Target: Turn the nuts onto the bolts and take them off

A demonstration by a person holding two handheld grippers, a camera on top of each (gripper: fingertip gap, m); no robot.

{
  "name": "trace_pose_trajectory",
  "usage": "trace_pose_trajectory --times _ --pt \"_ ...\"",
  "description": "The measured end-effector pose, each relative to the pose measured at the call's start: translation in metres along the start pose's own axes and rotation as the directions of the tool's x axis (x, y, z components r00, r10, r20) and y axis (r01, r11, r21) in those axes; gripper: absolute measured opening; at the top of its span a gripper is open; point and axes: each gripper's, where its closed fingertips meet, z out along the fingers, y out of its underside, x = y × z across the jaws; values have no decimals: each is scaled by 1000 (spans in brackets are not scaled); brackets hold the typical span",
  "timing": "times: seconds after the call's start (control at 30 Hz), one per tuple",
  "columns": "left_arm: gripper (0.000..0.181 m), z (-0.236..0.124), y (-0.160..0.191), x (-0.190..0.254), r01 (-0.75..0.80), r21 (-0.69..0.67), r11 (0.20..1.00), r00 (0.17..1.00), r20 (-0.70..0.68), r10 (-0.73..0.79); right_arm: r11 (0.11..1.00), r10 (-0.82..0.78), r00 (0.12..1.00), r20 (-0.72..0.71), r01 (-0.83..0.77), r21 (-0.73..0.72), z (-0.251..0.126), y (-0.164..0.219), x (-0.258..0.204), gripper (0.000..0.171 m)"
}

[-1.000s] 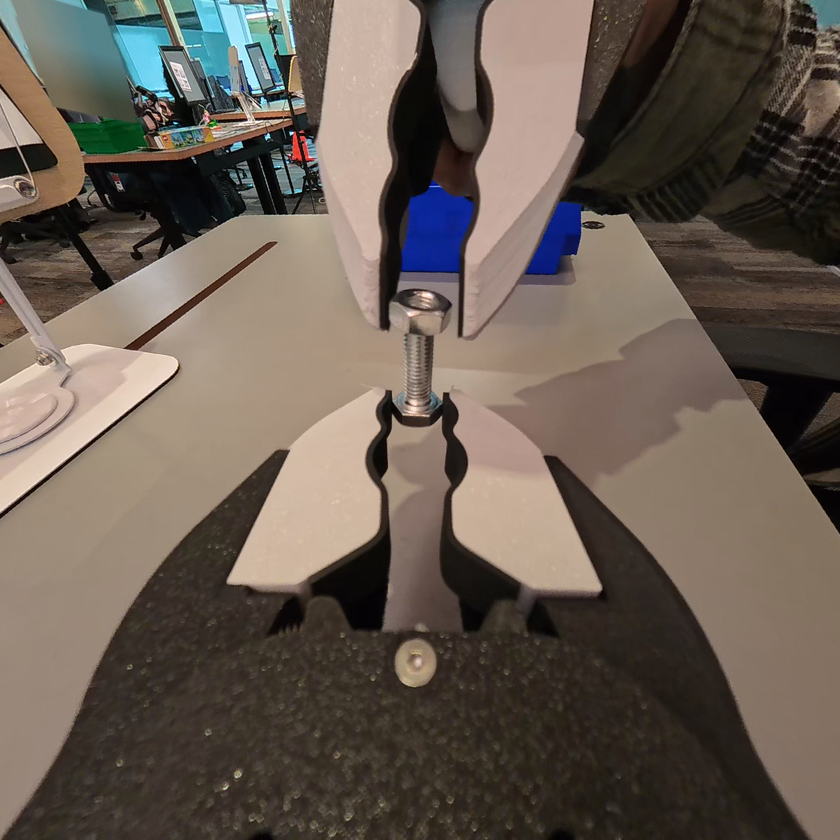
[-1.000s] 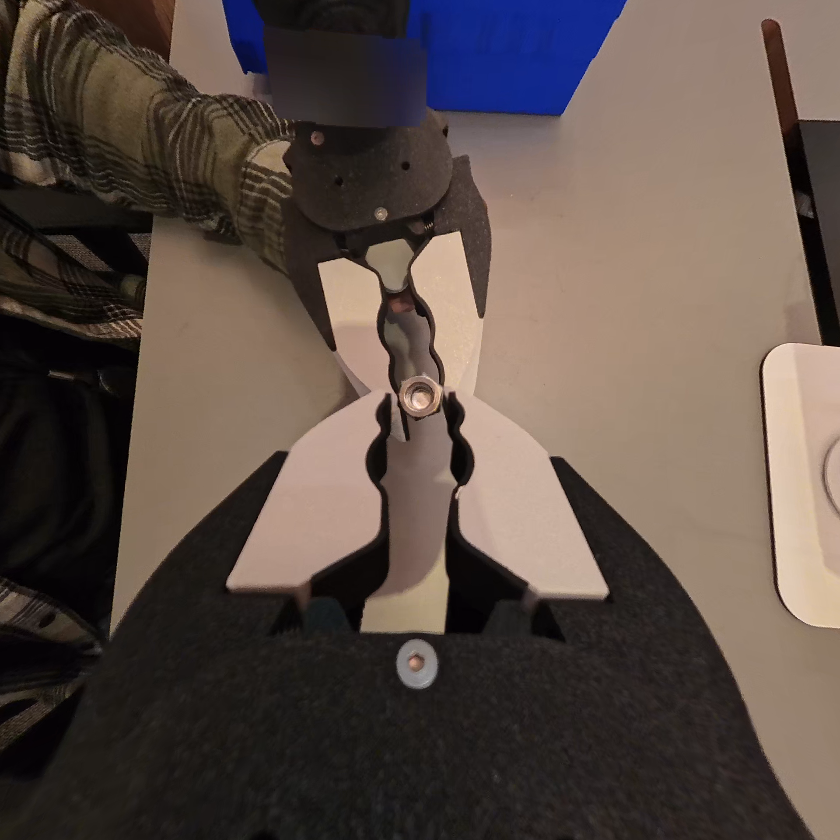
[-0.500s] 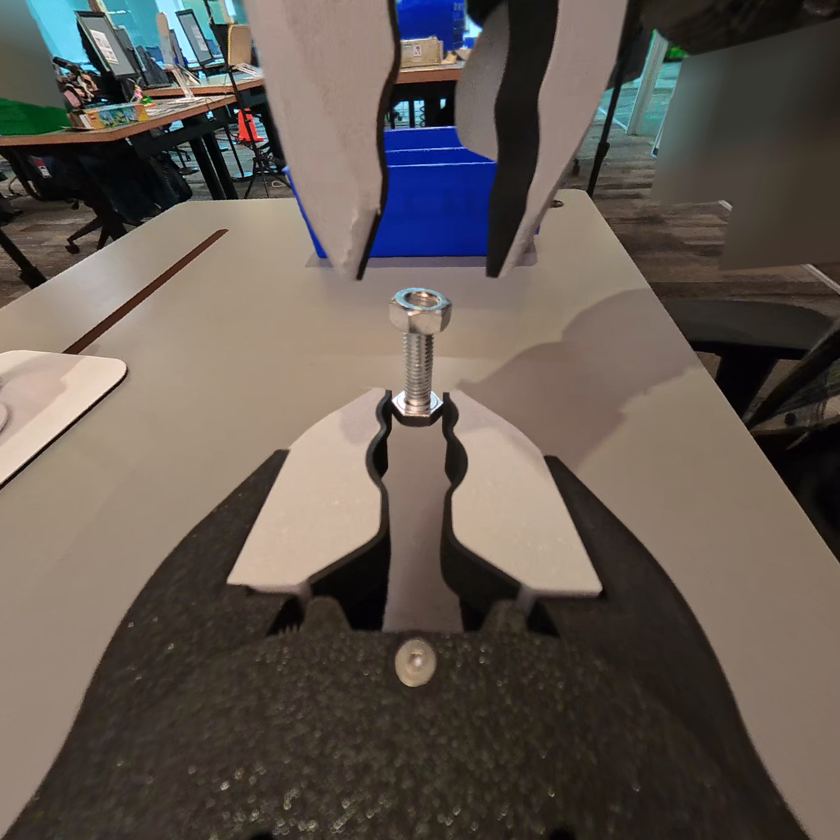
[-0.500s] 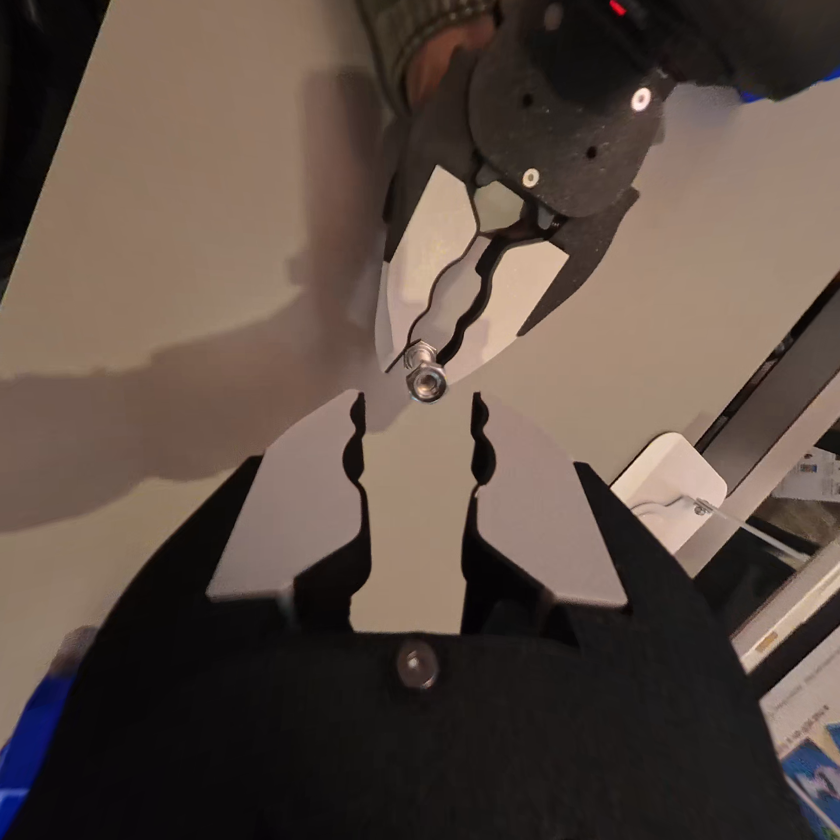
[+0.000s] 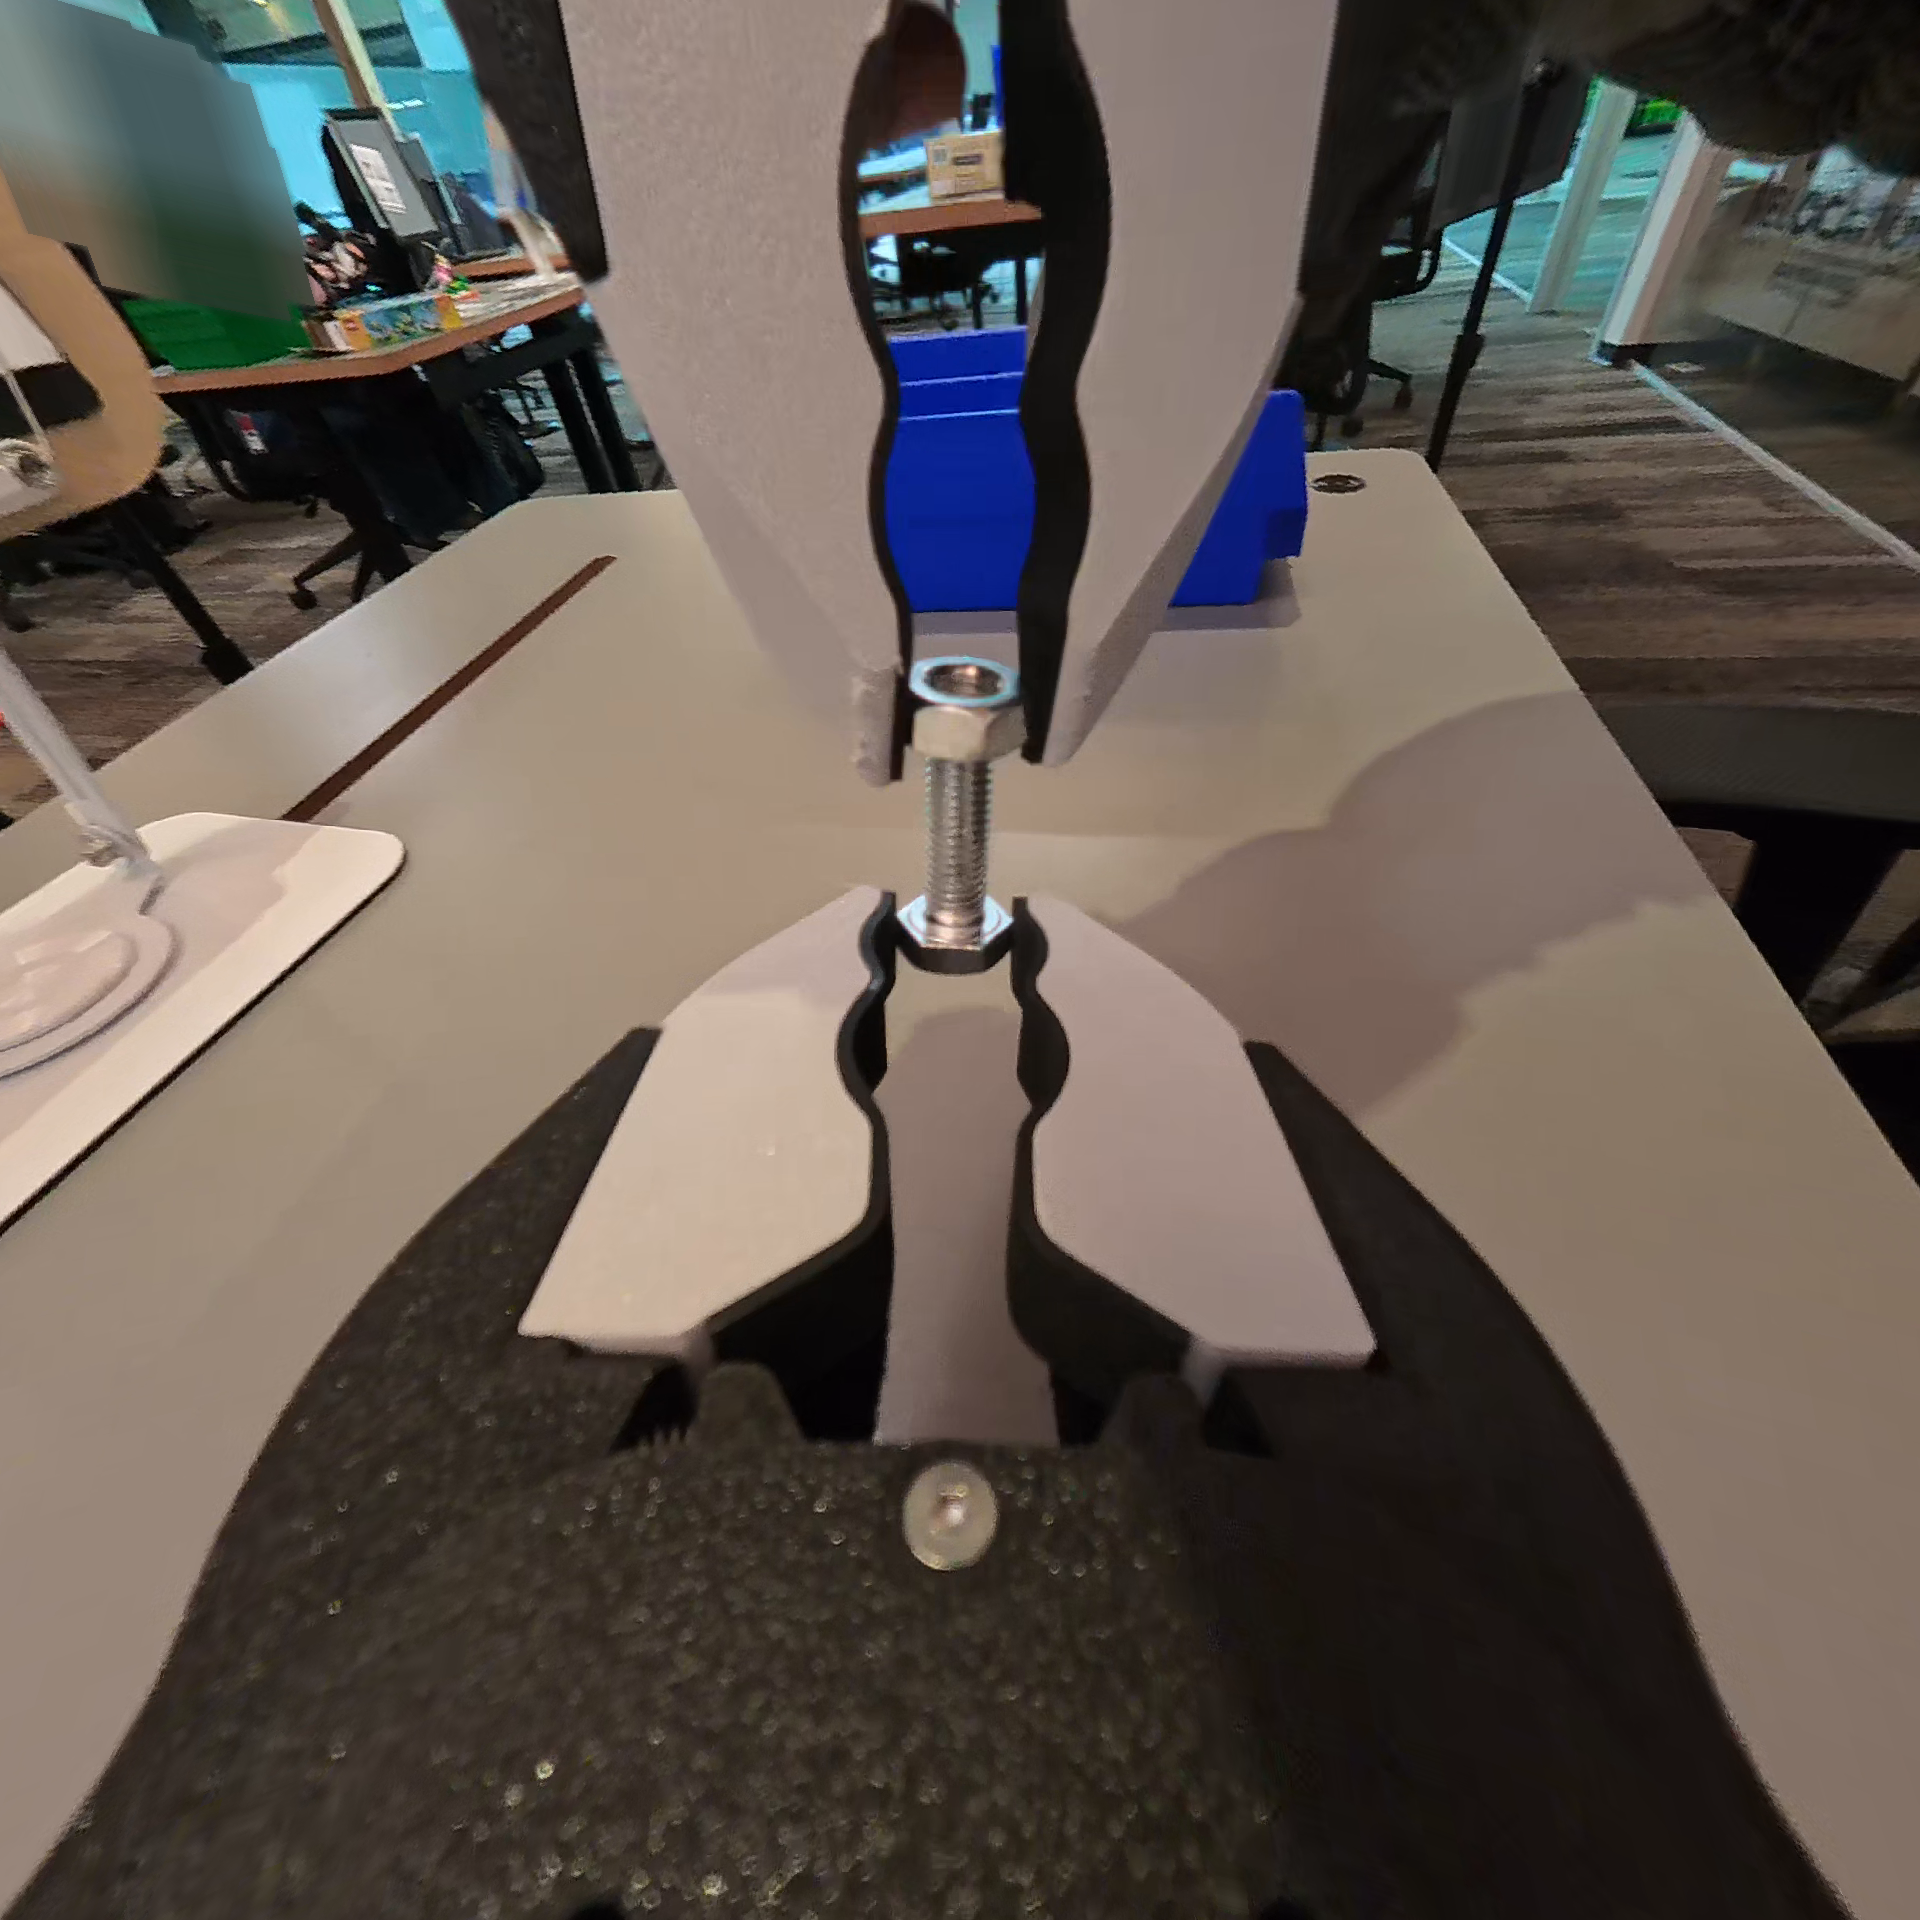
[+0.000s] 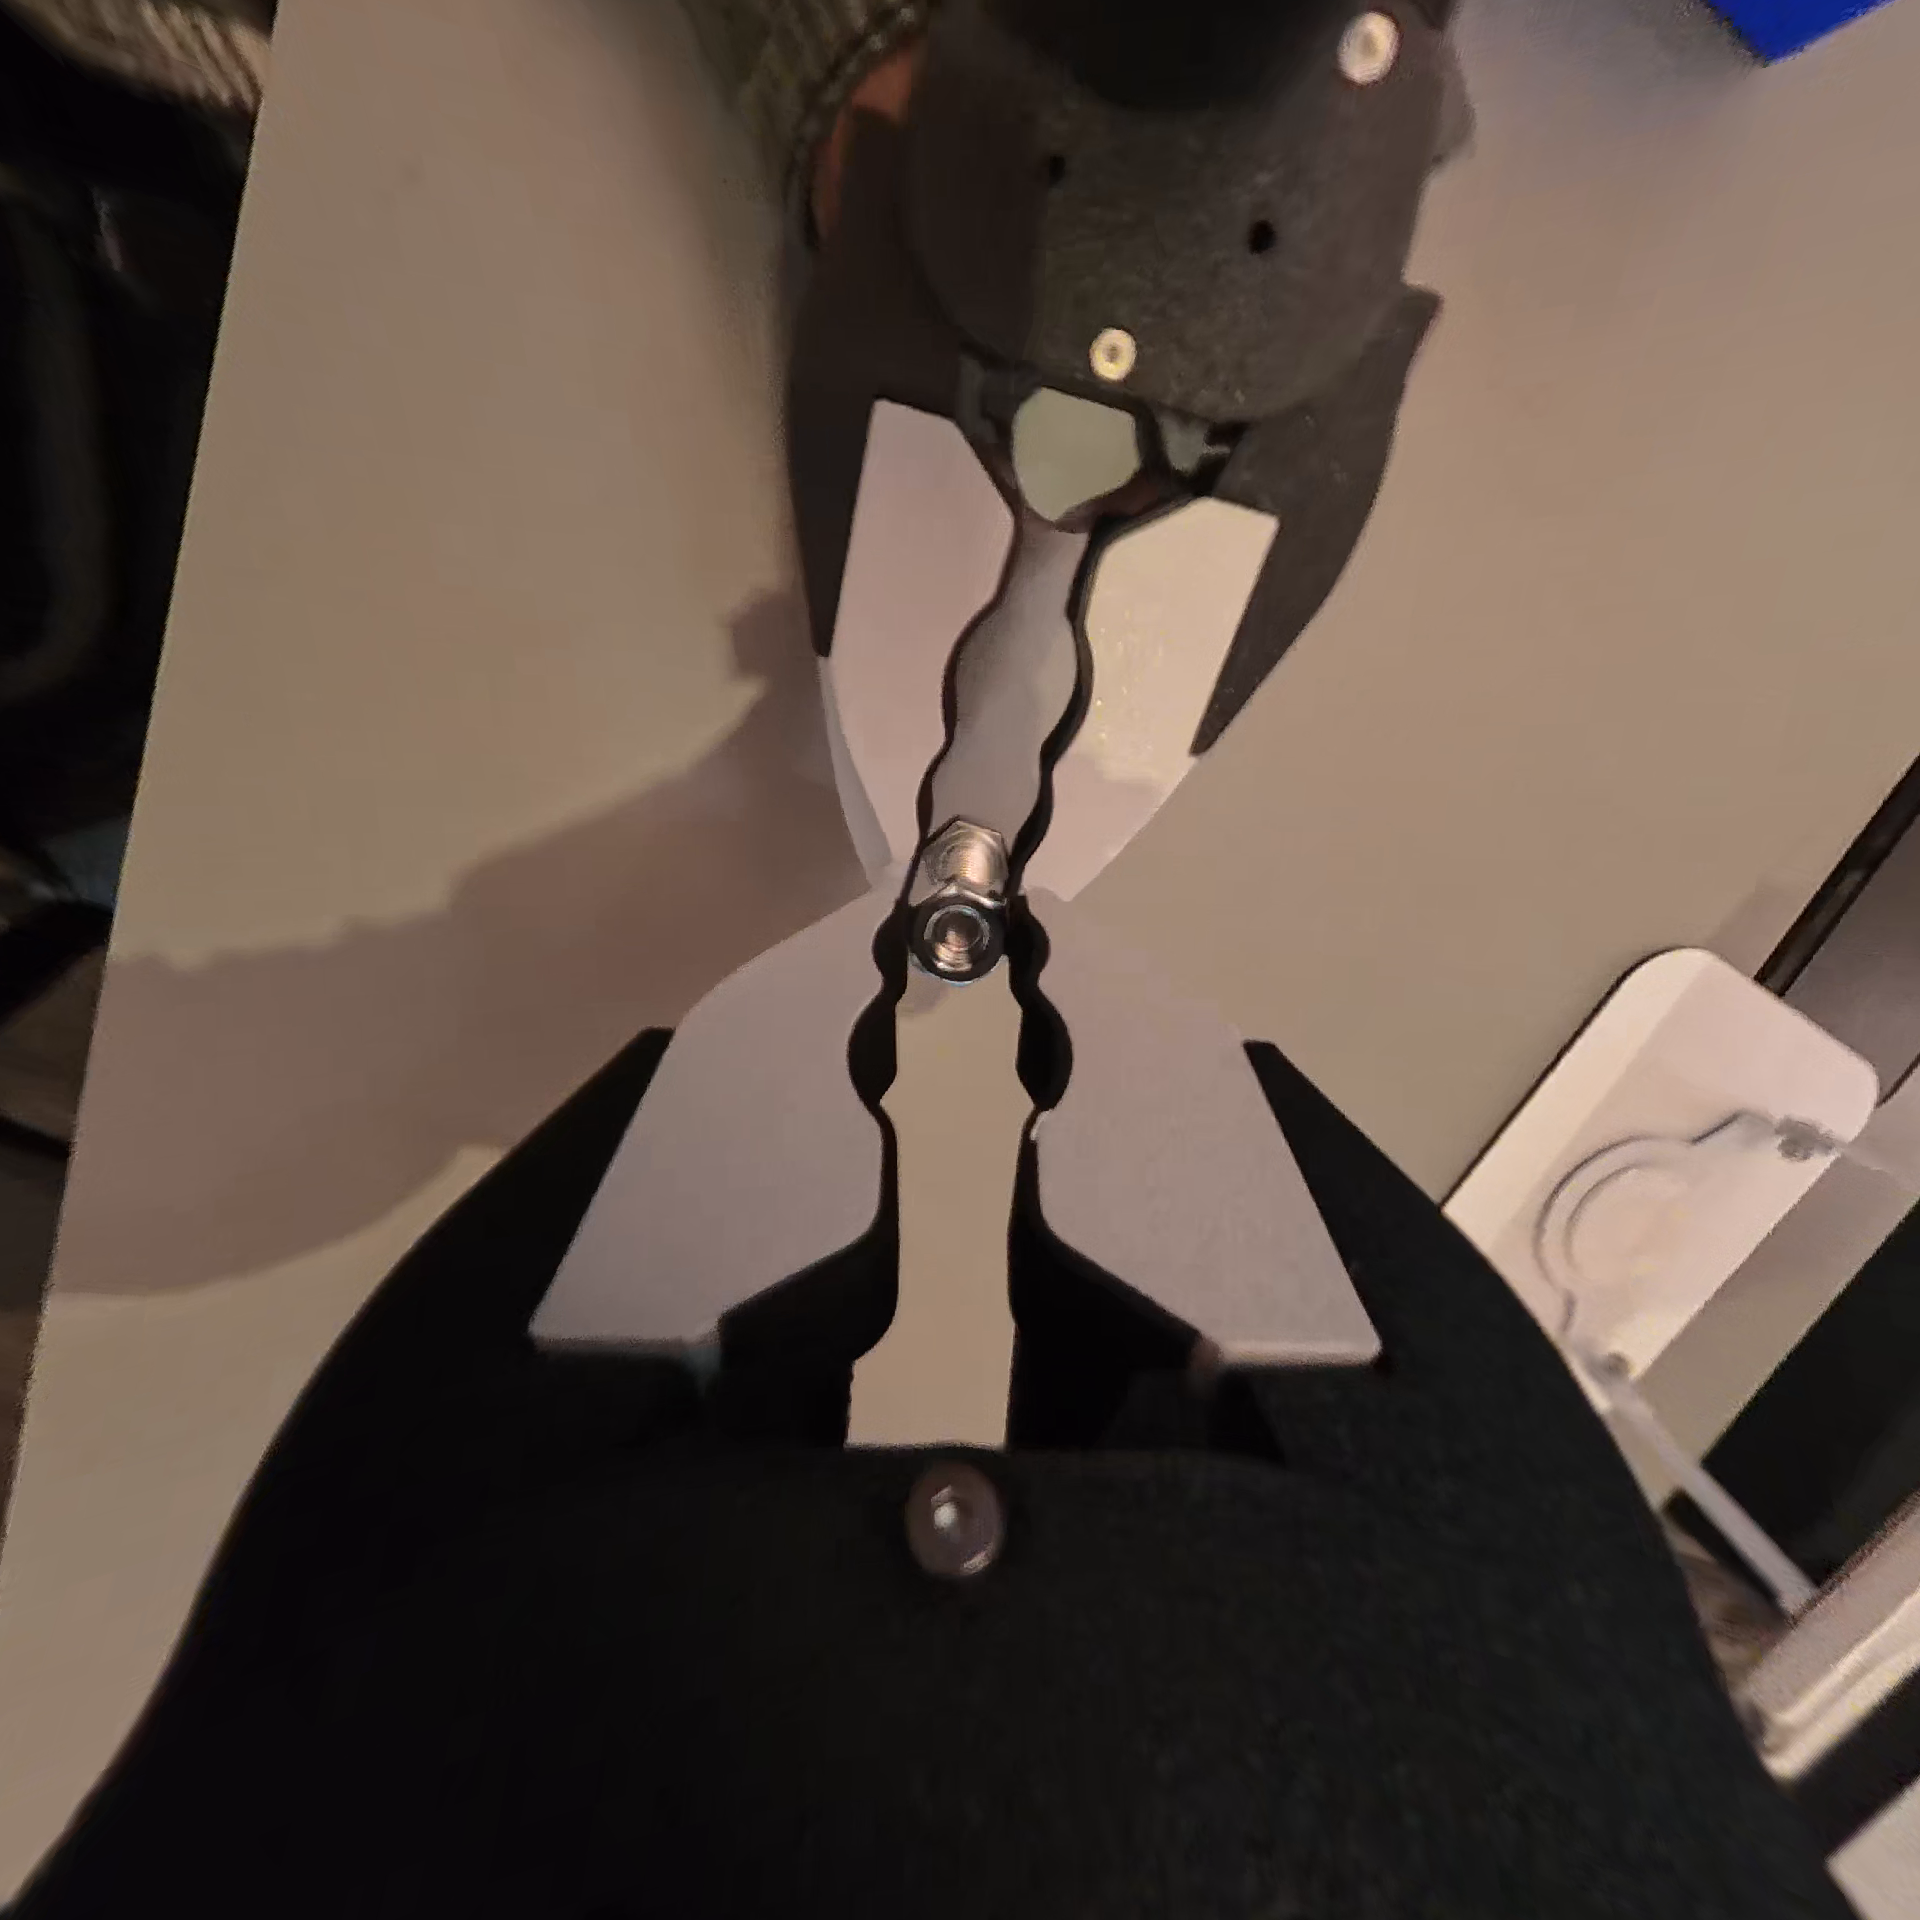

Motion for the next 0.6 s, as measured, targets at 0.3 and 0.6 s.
trace_pose_trajectory --times 0.3,0.6 --pt "20 -8 -5 -17 -13 26 1000 992 124 10 936 332 942 -49 -323 139 -4 -3 15 18" --pt "20 -7 -5 -13 29 36 999 997 64 -31 956 269 960 -77 -257 143 -7 1 13 41"
